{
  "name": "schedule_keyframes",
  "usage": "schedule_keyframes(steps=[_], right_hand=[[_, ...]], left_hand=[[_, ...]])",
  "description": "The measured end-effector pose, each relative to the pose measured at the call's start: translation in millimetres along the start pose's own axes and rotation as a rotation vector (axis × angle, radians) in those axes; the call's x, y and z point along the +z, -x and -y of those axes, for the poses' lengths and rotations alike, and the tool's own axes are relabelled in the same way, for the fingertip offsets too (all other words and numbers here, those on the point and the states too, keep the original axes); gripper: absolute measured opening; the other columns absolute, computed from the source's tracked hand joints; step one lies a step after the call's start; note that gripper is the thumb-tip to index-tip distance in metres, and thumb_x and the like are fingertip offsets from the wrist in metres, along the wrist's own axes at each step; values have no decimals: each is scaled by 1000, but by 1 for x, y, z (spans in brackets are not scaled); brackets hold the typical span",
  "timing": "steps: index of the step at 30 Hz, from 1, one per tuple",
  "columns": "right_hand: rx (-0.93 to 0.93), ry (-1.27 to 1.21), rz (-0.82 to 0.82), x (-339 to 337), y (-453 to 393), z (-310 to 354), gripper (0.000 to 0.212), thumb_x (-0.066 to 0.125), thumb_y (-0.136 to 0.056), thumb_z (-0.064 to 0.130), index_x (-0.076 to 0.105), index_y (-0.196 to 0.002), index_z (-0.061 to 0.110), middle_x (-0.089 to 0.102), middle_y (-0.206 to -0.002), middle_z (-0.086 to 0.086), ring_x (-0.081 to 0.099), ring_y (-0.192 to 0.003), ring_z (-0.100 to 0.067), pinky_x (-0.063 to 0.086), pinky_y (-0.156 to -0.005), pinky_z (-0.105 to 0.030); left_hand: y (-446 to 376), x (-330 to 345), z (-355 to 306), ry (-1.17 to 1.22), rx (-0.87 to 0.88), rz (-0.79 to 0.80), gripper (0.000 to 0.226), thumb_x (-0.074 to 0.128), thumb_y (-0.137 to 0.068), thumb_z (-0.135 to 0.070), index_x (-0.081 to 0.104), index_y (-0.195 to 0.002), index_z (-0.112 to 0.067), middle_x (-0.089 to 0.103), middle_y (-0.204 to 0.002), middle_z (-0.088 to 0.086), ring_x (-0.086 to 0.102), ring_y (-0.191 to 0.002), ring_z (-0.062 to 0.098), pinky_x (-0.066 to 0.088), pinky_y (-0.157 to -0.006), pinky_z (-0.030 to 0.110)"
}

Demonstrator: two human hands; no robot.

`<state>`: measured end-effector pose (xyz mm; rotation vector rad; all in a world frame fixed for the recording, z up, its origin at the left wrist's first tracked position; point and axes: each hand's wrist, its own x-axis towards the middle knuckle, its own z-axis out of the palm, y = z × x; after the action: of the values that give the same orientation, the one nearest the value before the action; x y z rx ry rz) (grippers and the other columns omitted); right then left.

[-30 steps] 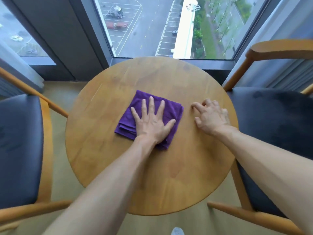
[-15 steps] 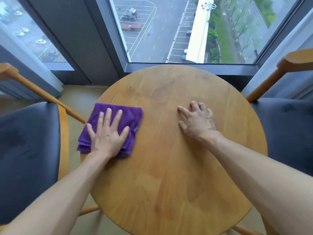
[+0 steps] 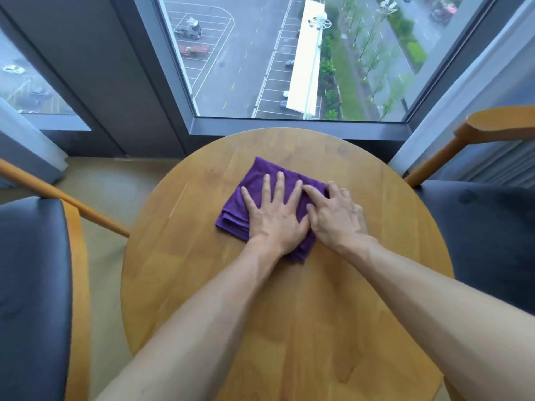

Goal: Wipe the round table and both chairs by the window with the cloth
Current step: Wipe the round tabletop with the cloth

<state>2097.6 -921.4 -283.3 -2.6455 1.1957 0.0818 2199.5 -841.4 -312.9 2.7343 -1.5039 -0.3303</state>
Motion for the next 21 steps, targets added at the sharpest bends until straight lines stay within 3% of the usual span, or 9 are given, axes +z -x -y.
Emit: schedule_keyframes(steps=[2, 6, 8, 11, 15, 17, 19, 21], right_hand=[[64, -31, -62, 3, -3, 12, 30, 36, -99, 44, 45, -127, 37, 44, -126, -6, 43, -121, -30, 45, -91, -49], [173, -18, -12, 8, -15, 26, 34, 34, -97, 52, 42, -127, 37, 38, -138, -5, 37, -126, -29, 42, -92, -57], [197, 22, 26, 6, -21, 26, 36, 29, -97, 56, 44, -124, 37, 40, -136, -4, 35, -126, -28, 43, -90, -57], [204, 50, 48, 3, -23, 25, 41, 26, -97, 59, 42, -128, 39, 39, -138, -3, 34, -128, -28, 45, -89, -56], [201, 18, 62, 4, -21, 22, 47, 25, -98, 58, 31, -142, 42, 31, -151, -2, 30, -135, -29, 39, -100, -60], [202, -7, 64, 3, -21, 19, 50, 23, -100, 57, 24, -148, 44, 26, -156, 0, 27, -138, -28, 37, -104, -58], [206, -12, 67, 2, -23, 17, 51, 22, -101, 55, 21, -150, 44, 26, -157, 1, 26, -140, -27, 38, -105, -56], [212, 8, 62, -1, -28, 18, 50, 24, -101, 52, 25, -150, 41, 31, -154, 1, 30, -135, -27, 42, -100, -54]], left_hand=[[15, 0, 25, -27, 141, 3, 68, 25, -95, -64, 2, -157, -44, -12, -168, -1, -14, -153, 24, -8, -113, 71], [37, -9, 111, -92, 307, 48, 67, 19, -91, -67, -6, -152, -55, -14, -167, -11, -15, -153, 15, -7, -117, 64], [41, -14, 156, -108, 248, 41, 68, 16, -88, -69, -5, -151, -57, -13, -167, -13, -13, -153, 14, -4, -119, 63], [20, -15, 188, -57, -15, -1, 69, 21, -89, -70, 3, -153, -53, -6, -168, -9, -7, -154, 18, 0, -117, 66], [-45, -15, 138, 75, -427, -42, 71, 21, -94, -65, 3, -158, -39, -7, -168, 5, -11, -153, 33, -3, -109, 78], [-77, -19, 100, 120, -526, -53, 75, 19, -93, -66, 3, -159, -33, -7, -167, 11, -12, -151, 40, -4, -105, 81], [-97, -20, 66, 114, -475, -57, 78, 18, -93, -68, 3, -160, -31, -7, -167, 14, -12, -151, 43, -5, -103, 82], [-102, -19, 38, 77, -308, -41, 77, 18, -93, -68, 1, -159, -33, -9, -167, 13, -14, -151, 41, -7, -104, 81]])
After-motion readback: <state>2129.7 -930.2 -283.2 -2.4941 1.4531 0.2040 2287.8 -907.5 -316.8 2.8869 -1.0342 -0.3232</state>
